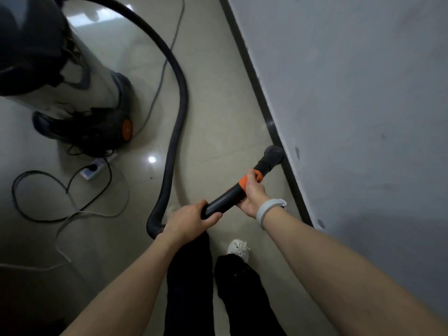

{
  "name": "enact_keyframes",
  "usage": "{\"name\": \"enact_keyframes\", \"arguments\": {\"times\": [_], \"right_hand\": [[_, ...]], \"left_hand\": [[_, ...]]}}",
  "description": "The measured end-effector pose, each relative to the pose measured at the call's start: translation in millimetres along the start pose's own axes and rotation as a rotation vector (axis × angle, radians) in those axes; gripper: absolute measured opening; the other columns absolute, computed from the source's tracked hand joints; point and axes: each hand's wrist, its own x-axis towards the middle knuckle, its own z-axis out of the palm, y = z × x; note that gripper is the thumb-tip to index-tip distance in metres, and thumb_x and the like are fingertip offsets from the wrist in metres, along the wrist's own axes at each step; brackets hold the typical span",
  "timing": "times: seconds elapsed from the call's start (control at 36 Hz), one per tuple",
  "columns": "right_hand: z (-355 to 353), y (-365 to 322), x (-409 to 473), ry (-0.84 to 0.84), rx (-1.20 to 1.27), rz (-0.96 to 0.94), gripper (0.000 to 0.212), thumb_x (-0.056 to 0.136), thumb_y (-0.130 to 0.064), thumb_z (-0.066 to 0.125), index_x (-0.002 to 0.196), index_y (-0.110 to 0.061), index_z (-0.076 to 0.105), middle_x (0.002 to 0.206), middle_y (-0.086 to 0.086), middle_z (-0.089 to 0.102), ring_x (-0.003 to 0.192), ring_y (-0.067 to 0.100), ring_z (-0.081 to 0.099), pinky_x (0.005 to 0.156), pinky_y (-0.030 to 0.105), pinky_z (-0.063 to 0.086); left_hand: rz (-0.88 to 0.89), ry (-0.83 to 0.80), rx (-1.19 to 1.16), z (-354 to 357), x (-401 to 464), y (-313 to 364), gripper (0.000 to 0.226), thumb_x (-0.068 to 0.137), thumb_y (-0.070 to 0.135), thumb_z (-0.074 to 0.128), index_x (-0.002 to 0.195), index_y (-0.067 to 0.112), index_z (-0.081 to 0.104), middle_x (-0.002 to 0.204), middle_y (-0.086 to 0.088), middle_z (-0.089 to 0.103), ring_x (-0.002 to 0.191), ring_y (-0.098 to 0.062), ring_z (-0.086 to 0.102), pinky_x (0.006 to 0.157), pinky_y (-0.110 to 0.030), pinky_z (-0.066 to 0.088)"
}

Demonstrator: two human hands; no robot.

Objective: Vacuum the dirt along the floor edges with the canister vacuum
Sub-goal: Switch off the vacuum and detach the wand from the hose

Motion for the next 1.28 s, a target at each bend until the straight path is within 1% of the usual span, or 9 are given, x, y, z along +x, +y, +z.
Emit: {"name": "enact_keyframes", "arguments": {"times": [0.25, 0.39, 0.5, 0.67, 0.75, 0.89, 1.03, 1.14, 1.28], "right_hand": [[152.2, -44.3, -44.4, -0.039, -0.101, -0.002, 0.036, 0.099, -0.043, 0.047, 0.117, -0.012, 0.037, 0.117, 0.015, 0.052, 0.112, 0.035, 0.055, 0.1, 0.057, 0.044], [238.0, -78.9, -72.5, -0.088, -0.176, -0.027, 0.042, 0.099, -0.045, 0.045, 0.124, -0.011, 0.038, 0.115, 0.016, 0.054, 0.103, 0.036, 0.057, 0.088, 0.055, 0.05], [290.6, -109.9, -93.0, -0.146, -0.196, -0.073, 0.037, 0.1, -0.042, 0.045, 0.122, -0.013, 0.035, 0.101, 0.015, 0.053, 0.091, 0.033, 0.057, 0.085, 0.054, 0.048], [363.4, -149.8, -121.9, -0.268, -0.28, -0.086, 0.028, 0.101, -0.038, 0.045, 0.105, -0.011, 0.043, 0.111, 0.016, 0.057, 0.108, 0.031, 0.057, 0.09, 0.053, 0.048], [397.1, -164.6, -133.1, -0.329, -0.339, -0.109, 0.022, 0.101, -0.035, 0.045, 0.099, -0.014, 0.043, 0.092, 0.01, 0.05, 0.099, 0.028, 0.054, 0.098, 0.054, 0.046], [441.6, -176.0, -151.7, -0.433, -0.442, -0.168, 0.027, 0.102, -0.035, 0.044, 0.117, -0.013, 0.038, 0.095, 0.011, 0.051, 0.086, 0.026, 0.056, 0.089, 0.052, 0.048], [478.0, -170.7, -162.7, -0.555, -0.571, -0.209, 0.024, 0.103, -0.034, 0.042, 0.096, -0.012, 0.047, 0.094, 0.01, 0.055, 0.101, 0.029, 0.057, 0.099, 0.052, 0.047], [512.6, -156.0, -165.1, -0.624, -0.661, -0.253, 0.03, 0.103, -0.036, 0.042, 0.115, -0.009, 0.049, 0.102, 0.011, 0.061, 0.103, 0.03, 0.061, 0.093, 0.047, 0.051], [548.1, -136.7, -160.0, -0.616, -0.905, -0.375, 0.03, 0.105, -0.035, 0.036, 0.109, -0.011, 0.052, 0.093, 0.011, 0.064, 0.081, 0.023, 0.065, 0.08, 0.037, 0.055]], "left_hand": [[-0.03, 0.142, -0.123, -129.5, -8.5, -63.4, 0.04, 0.087, 0.064, 0.049, 0.1, 0.026, 0.053, 0.081, 0.006, 0.06, 0.074, -0.014, 0.058, 0.06, -0.03, 0.042], [-0.064, 0.284, -0.179, -203.0, -17.2, -88.2, 0.041, 0.085, 0.065, 0.05, 0.1, 0.028, 0.054, 0.081, 0.008, 0.06, 0.076, -0.014, 0.06, 0.061, -0.03, 0.04], [-0.075, 0.352, -0.216, -254.5, -18.8, -94.6, 0.041, 0.085, 0.065, 0.05, 0.107, 0.03, 0.054, 0.089, 0.008, 0.063, 0.083, -0.015, 0.06, 0.067, -0.032, 0.045], [-0.134, 0.46, -0.202, -314.1, -17.0, -98.6, 0.047, 0.082, 0.069, 0.049, 0.108, 0.031, 0.053, 0.094, 0.004, 0.066, 0.089, -0.02, 0.063, 0.074, -0.035, 0.049], [-0.217, 0.59, -0.262, -336.1, -16.1, -98.8, 0.044, 0.082, 0.069, 0.048, 0.102, 0.03, 0.054, 0.089, 0.003, 0.067, 0.086, -0.021, 0.063, 0.075, -0.037, 0.048], [-0.308, 0.729, -0.36, -358.6, -13.0, -105.2, 0.041, 0.084, 0.066, 0.047, 0.103, 0.031, 0.055, 0.077, 0.006, 0.064, 0.08, -0.019, 0.063, 0.074, -0.036, 0.048], [-0.396, 0.841, -0.427, -371.3, -10.7, -122.3, 0.037, 0.086, 0.062, 0.051, 0.098, 0.028, 0.054, 0.072, 0.008, 0.059, 0.08, -0.021, 0.063, 0.066, -0.032, 0.04], [-0.445, 0.881, -0.504, -381.7, -9.9, -152.0, 0.037, 0.086, 0.06, 0.053, 0.101, 0.027, 0.056, 0.08, 0.002, 0.066, 0.087, -0.027, 0.064, 0.065, -0.033, 0.038], [-0.518, 0.951, -0.612, -392.6, -15.6, -199.6, 0.039, 0.084, 0.059, 0.055, 0.103, 0.026, 0.059, 0.084, -0.003, 0.069, 0.089, -0.031, 0.063, 0.064, -0.033, 0.035]]}}
